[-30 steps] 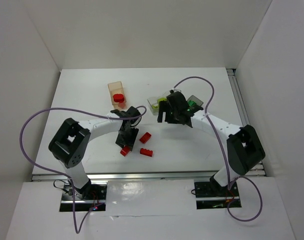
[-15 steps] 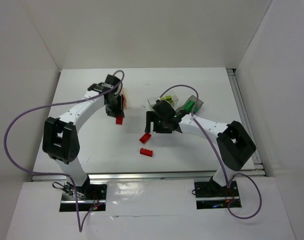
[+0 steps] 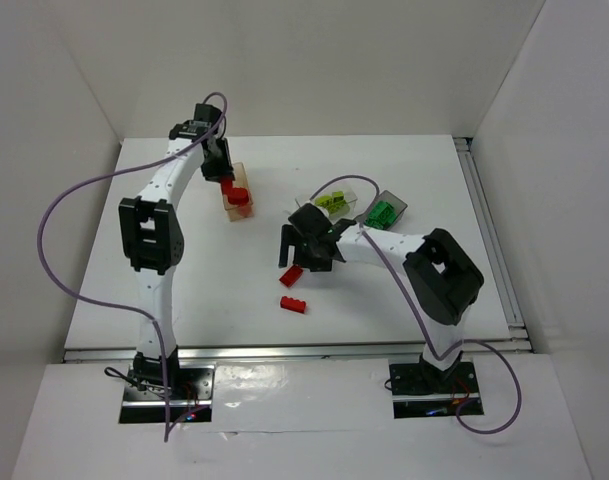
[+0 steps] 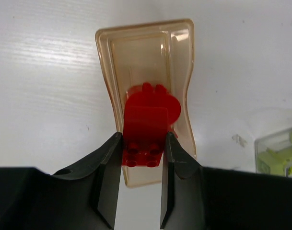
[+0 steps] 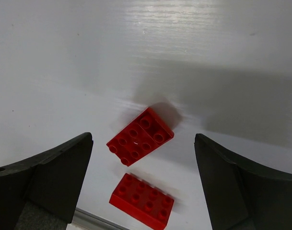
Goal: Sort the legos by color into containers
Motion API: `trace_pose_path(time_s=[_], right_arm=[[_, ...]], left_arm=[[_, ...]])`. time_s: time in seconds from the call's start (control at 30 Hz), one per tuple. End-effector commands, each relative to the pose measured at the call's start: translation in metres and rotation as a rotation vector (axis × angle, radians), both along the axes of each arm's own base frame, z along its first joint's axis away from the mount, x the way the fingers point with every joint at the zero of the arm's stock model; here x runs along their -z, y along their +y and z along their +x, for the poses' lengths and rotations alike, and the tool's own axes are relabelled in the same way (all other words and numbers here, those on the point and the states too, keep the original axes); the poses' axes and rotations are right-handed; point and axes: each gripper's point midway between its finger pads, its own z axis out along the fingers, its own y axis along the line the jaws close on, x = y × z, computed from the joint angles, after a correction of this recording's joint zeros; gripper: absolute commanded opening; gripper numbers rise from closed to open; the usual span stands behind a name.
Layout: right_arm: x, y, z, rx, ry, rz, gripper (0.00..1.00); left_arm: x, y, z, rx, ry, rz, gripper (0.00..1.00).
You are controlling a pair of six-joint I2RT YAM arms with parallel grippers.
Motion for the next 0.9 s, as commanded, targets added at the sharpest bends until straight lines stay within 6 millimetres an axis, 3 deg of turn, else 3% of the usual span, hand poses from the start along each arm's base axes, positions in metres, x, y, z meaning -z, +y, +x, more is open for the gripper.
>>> trace_pose_path(time_s=[0.0,0.07,0.1,0.13,0.17,0.23,0.3,0.47,0.53,0.57,0.63,0.67,0.77,0.8,0.87], right_arm=[[-0.009,0.012,0.005,0.029,-0.013,0.013,0.94],[-0.005,0.014,0.005,0.024,0.0,0.012,0.93],[-0.009,0.017,0.007,0.023,-0.007,0.02,0.93],[-0.003,0.015,0.005,0.024,0.007,0.005,0.91],[0.002,0.014,0.005,0.024,0.016,-0.004,0.9],[0.004,0.02,0.002,0.009,0.023,0.0,0.86],[0.008,0.019,0.002,0.009,0.029,-0.007,0.83],[0.008,0.026,-0.001,0.004,0.026,-0.007,0.67],[0.008,0.025,0.0,0.009,0.02,-0.013,0.62],[0.008,0.025,0.0,0.009,0.02,-0.013,0.59],[0.005,0.026,0.003,0.014,0.008,-0.011,0.52],[0.005,0.029,0.0,0.004,0.008,-0.011,0.5],[0.006,0.026,0.0,0.009,0.008,-0.023,0.44],[0.007,0.025,0.001,0.014,0.003,-0.028,0.42],[0.003,0.029,0.002,0.002,-0.015,-0.031,0.39]], left_arm=[[-0.007,0.002,0.017,-0.016,-0.027,0.002,0.23],[-0.004,0.001,0.029,-0.016,-0.042,0.0,0.28],[-0.004,0.007,0.033,-0.028,-0.047,0.0,0.34],[-0.008,0.007,0.035,-0.028,-0.057,-0.002,0.67],[-0.007,0.002,0.038,-0.012,-0.063,-0.027,0.82],[-0.016,-0.003,0.04,0.002,-0.087,-0.05,0.99],[-0.024,-0.007,0.038,0.025,-0.103,-0.068,1.0],[-0.082,-0.015,0.022,0.061,-0.209,-0.096,1.0],[-0.091,-0.02,0.011,0.076,-0.215,-0.105,1.0],[-0.111,-0.019,0.002,0.078,-0.249,-0.108,1.0],[-0.113,-0.022,-0.01,0.087,-0.239,-0.108,1.0],[-0.129,-0.019,-0.019,0.082,-0.269,-0.104,1.0],[-0.122,-0.016,-0.038,0.058,-0.239,-0.107,1.0],[-0.131,-0.015,-0.045,0.059,-0.26,-0.11,1.0],[-0.117,-0.011,-0.058,0.05,-0.221,-0.096,1.0]])
